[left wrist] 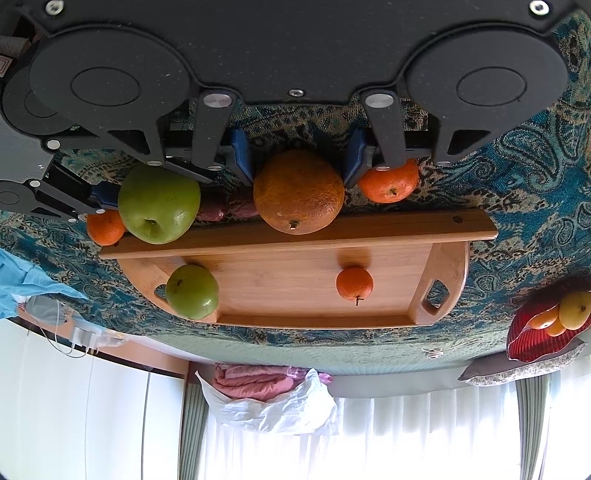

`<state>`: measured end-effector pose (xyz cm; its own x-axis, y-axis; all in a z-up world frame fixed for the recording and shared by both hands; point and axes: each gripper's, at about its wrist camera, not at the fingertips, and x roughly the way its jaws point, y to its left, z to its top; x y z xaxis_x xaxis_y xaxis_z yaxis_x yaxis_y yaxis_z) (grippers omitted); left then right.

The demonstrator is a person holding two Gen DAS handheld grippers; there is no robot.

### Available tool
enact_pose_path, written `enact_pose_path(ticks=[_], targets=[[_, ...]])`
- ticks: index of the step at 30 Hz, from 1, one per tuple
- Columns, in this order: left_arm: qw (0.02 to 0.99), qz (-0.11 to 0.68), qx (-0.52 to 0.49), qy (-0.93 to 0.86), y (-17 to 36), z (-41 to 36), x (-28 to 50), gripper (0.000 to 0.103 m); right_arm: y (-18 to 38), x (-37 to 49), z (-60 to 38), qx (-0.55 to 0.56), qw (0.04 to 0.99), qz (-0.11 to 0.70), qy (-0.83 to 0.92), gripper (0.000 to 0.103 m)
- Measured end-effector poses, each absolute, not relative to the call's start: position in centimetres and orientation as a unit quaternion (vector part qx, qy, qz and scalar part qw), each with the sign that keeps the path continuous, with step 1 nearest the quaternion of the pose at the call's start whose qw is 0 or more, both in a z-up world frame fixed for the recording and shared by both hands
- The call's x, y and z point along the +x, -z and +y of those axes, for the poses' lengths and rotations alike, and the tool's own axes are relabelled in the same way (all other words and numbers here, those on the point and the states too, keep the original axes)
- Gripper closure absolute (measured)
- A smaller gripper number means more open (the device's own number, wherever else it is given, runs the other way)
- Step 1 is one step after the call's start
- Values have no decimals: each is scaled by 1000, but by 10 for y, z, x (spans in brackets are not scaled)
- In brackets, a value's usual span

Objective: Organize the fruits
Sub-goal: 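Grasp the large dull orange with the left tool while the right tool grasps another green apple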

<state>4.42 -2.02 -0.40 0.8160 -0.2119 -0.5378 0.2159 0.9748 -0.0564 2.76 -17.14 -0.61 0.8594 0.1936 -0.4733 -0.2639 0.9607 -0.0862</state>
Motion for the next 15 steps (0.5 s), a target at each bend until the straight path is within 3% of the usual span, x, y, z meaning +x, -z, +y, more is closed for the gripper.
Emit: enact_pose_path(ticks=[15], targets=[[958, 271, 4, 99, 1, -20, 39, 56, 3, 21, -173, -67, 965, 224, -116, 44]])
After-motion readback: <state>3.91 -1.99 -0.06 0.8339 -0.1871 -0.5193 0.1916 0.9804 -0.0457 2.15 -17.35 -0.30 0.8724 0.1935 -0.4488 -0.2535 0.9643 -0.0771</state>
